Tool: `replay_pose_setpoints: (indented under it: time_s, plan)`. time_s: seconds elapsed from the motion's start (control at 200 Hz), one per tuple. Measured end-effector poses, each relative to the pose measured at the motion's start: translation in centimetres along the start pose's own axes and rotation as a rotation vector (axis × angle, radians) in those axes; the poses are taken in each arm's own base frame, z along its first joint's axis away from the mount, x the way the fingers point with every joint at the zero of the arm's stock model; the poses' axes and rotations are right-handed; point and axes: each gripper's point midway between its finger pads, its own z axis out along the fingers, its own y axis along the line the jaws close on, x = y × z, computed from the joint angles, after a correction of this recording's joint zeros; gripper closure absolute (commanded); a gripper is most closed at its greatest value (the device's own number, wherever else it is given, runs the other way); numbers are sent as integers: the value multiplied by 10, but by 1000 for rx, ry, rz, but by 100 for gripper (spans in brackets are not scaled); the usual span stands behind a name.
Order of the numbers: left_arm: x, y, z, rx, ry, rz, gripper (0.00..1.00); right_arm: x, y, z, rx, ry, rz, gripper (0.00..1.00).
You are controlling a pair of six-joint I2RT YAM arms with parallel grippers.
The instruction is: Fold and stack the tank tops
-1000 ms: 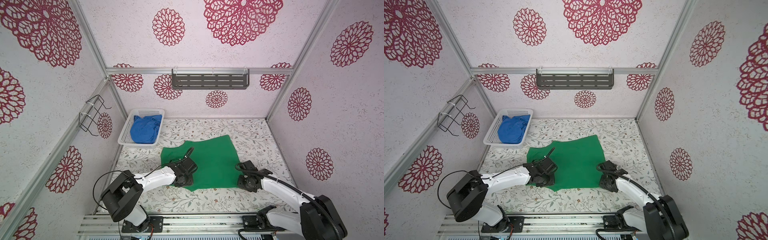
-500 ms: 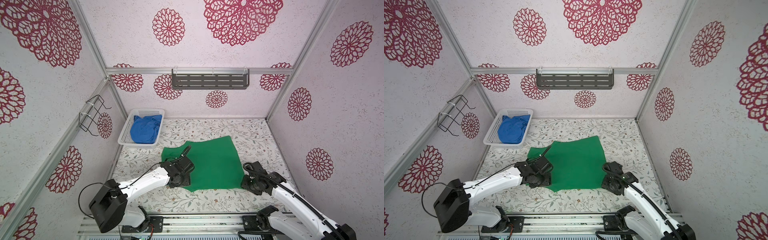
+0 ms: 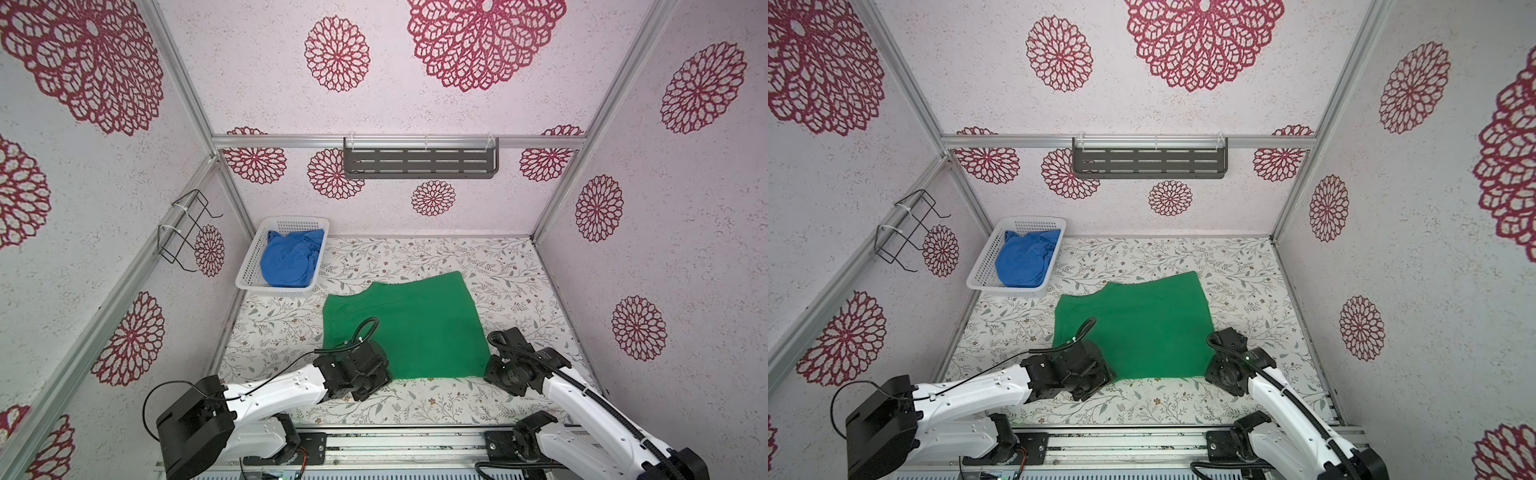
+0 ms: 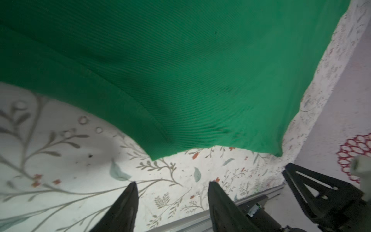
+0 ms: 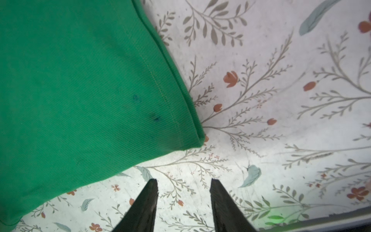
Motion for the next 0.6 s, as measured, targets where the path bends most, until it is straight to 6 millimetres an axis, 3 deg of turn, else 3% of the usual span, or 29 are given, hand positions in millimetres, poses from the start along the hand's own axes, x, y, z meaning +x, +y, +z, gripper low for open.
replay_pose_setpoints:
  time_s: [0.21,0.44,0.6]
  plan:
    - [12,5,19,14,-13,-122,46,-6,-1,-1,-15,-23,10,58]
    - [7,5,24,15,-63,-212,45,-7,3,-3,-73,-48,24,57]
    - [1,6,26,17,-97,-264,49,-5,2,0,-75,-40,26,57]
